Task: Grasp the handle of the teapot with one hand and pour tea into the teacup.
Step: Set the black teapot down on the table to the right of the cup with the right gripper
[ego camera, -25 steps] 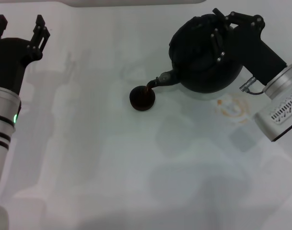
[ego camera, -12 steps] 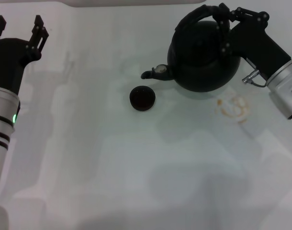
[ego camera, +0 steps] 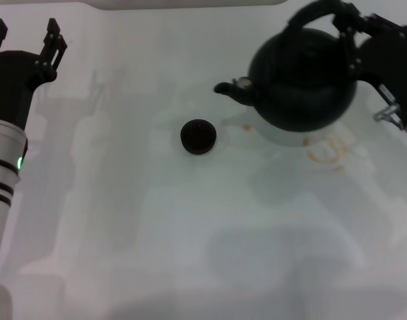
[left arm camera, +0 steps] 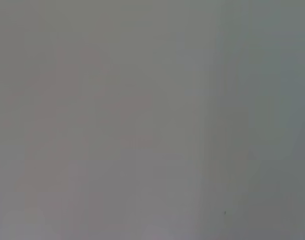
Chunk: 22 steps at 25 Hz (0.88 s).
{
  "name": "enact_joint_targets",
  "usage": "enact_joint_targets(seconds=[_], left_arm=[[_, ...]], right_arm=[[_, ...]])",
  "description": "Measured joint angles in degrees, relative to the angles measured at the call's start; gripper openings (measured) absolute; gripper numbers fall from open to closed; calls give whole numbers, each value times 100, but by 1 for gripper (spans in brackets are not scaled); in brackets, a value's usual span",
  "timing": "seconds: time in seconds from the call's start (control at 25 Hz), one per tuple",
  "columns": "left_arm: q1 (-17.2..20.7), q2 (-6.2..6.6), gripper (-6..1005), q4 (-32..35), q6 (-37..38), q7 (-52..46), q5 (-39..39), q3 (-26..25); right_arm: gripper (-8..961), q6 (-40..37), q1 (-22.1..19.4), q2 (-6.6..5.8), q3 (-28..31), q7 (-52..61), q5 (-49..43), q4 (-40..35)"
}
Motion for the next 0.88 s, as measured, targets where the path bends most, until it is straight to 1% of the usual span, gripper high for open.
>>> enact_joint_targets(seconds=[0.32,0.64,0.88], left_arm=[[-21,0,859,0,10,0,0,-22],[-26,0,859,0,18,0,1,-21],[-36,2,859,0,13,0,1,-18]], right_arm=[[186,-103,-260,-1,130,153,-10,498],[203,-71,-396,0,33,158,-48,545],[215,93,-433,0,-6,161,-52,539]])
